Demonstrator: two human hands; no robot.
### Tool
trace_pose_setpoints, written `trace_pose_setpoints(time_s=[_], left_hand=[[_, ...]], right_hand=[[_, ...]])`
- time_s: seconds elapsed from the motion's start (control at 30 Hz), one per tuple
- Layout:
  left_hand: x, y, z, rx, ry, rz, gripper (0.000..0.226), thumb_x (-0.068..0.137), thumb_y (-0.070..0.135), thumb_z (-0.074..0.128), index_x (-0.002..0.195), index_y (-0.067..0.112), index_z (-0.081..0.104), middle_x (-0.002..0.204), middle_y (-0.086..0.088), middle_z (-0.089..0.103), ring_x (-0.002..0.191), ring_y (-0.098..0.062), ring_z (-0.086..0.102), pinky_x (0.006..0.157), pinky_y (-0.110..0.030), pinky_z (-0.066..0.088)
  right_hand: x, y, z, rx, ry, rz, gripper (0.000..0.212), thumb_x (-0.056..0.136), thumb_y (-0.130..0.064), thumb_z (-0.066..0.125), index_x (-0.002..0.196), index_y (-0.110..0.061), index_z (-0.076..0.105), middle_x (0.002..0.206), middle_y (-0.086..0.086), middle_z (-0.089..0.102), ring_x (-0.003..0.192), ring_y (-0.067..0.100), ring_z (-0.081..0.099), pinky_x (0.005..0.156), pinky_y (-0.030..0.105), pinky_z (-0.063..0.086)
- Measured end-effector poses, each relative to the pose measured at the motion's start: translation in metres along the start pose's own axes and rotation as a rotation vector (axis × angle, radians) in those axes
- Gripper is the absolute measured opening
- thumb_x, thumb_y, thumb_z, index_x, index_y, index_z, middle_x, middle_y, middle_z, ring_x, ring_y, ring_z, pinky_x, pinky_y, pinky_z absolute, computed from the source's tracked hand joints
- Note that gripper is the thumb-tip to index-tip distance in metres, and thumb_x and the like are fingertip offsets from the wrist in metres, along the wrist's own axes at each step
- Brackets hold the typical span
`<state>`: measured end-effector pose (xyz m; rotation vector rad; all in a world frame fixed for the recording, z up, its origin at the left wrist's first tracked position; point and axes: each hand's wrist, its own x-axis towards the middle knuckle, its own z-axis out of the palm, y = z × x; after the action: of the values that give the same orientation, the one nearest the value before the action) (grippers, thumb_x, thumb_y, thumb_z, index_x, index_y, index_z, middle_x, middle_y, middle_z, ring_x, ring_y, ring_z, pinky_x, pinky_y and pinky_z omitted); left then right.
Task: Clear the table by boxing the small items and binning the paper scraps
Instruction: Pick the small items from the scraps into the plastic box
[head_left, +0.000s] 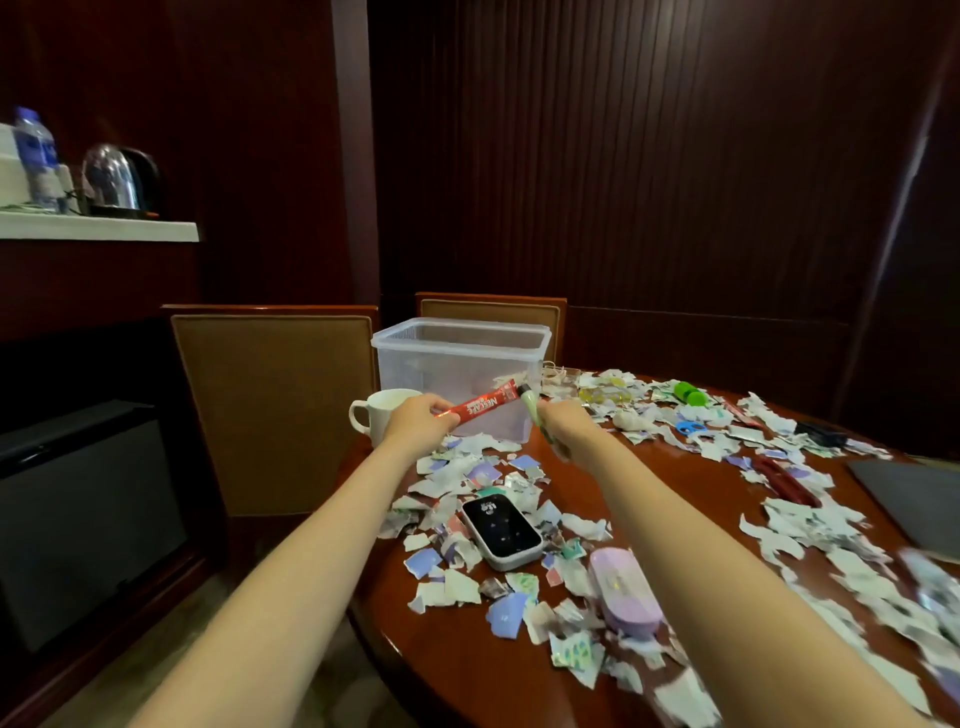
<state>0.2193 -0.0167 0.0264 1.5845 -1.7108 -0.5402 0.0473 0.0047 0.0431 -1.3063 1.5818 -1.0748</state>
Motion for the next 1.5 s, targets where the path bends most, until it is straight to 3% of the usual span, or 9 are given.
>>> trace_pose_setpoints(time_s=[0.1, 0.23, 0.4, 0.57, 0.73, 0.93, 1.1, 1.23, 1.5], left_hand=[[-0.013, 0.002, -0.006, -0.001, -0.008, 0.006, 0.031, 0.095, 0.017, 0.053, 0.123, 0.006, 0.059, 0.120, -0.013, 0.060, 0.090, -0.015, 0.050, 0.070, -0.023, 0.039], [-0.034, -0.001, -0.009, -0.010, -0.021, -0.001, 0.031, 0.095, 0.015, 0.053, 0.123, 0.004, 0.058, 0.119, -0.015, 0.061, 0.089, -0.017, 0.050, 0.060, -0.019, 0.037], [-0.053, -0.007, -0.006, -0.072, -0.039, -0.047, 0.029, 0.095, 0.014, 0.053, 0.122, 0.005, 0.060, 0.119, -0.015, 0.060, 0.095, -0.023, 0.053, 0.080, -0.027, 0.043], [-0.058, 0.000, -0.014, -0.131, -0.007, -0.082, 0.031, 0.097, 0.013, 0.047, 0.127, 0.007, 0.056, 0.118, -0.016, 0.057, 0.093, -0.019, 0.048, 0.078, -0.026, 0.041], [-0.050, 0.006, -0.025, -0.189, 0.048, -0.104, 0.023, 0.097, 0.017, 0.049, 0.117, 0.012, 0.060, 0.099, -0.008, 0.054, 0.077, -0.015, 0.050, 0.070, -0.027, 0.042], [-0.015, 0.007, -0.034, -0.314, 0.107, -0.120, 0.030, 0.096, 0.024, 0.051, 0.123, 0.012, 0.057, 0.098, -0.002, 0.055, 0.088, -0.015, 0.052, 0.075, -0.030, 0.044], [0.046, 0.012, -0.039, -0.335, 0.124, -0.076, 0.029, 0.096, 0.019, 0.051, 0.123, 0.011, 0.058, 0.097, -0.002, 0.058, 0.067, -0.008, 0.050, 0.062, -0.022, 0.043], [0.103, 0.007, -0.039, -0.304, 0.139, -0.055, 0.029, 0.096, 0.023, 0.051, 0.123, 0.014, 0.057, 0.093, -0.001, 0.058, 0.067, -0.005, 0.050, 0.061, -0.020, 0.044], [0.202, 0.009, -0.048, -0.230, 0.058, -0.049, 0.031, 0.095, 0.019, 0.051, 0.125, 0.012, 0.058, 0.093, -0.001, 0.055, 0.066, -0.006, 0.048, 0.058, -0.020, 0.040]], right_hand=[[-0.014, -0.005, 0.009, -0.102, -0.007, 0.000, 0.030, 0.099, -0.027, 0.039, 0.078, -0.005, 0.042, 0.067, 0.007, 0.039, 0.056, 0.016, 0.036, 0.050, 0.029, 0.034], [-0.036, 0.002, 0.023, -0.122, 0.031, -0.108, 0.026, 0.098, -0.026, 0.042, 0.082, -0.005, 0.046, 0.070, 0.010, 0.040, 0.059, 0.017, 0.035, 0.057, 0.029, 0.030], [-0.046, 0.014, 0.034, -0.101, 0.042, -0.133, 0.037, 0.098, -0.025, 0.040, 0.123, -0.002, 0.054, 0.096, 0.011, 0.048, 0.087, 0.024, 0.047, 0.076, 0.035, 0.043], [-0.040, 0.005, 0.026, 0.043, 0.040, -0.043, 0.038, 0.098, -0.025, 0.044, 0.119, 0.004, 0.056, 0.117, 0.021, 0.058, 0.113, 0.034, 0.055, 0.101, 0.046, 0.044], [-0.031, -0.009, 0.024, 0.263, -0.011, 0.007, 0.034, 0.100, -0.018, 0.041, 0.125, 0.005, 0.047, 0.081, 0.010, 0.059, 0.069, 0.019, 0.058, 0.092, 0.042, 0.048], [-0.013, -0.020, 0.033, 0.404, -0.127, -0.048, 0.041, 0.098, 0.000, 0.034, 0.137, 0.010, 0.033, 0.114, 0.019, 0.064, 0.090, 0.023, 0.058, 0.094, 0.040, 0.048], [0.038, -0.045, 0.043, 0.476, -0.085, -0.089, 0.040, 0.095, 0.004, 0.037, 0.134, 0.013, 0.035, 0.079, 0.010, 0.059, 0.067, 0.016, 0.056, 0.090, 0.038, 0.051], [0.087, -0.067, 0.053, 0.528, -0.072, -0.112, 0.040, 0.096, 0.001, 0.038, 0.134, 0.013, 0.035, 0.094, 0.018, 0.062, 0.064, 0.016, 0.055, 0.080, 0.034, 0.051], [0.171, -0.110, 0.050, 0.335, -0.039, -0.198, 0.012, 0.095, -0.009, 0.047, 0.105, -0.011, 0.053, 0.077, 0.005, 0.059, 0.058, 0.014, 0.055, 0.049, 0.020, 0.050]])
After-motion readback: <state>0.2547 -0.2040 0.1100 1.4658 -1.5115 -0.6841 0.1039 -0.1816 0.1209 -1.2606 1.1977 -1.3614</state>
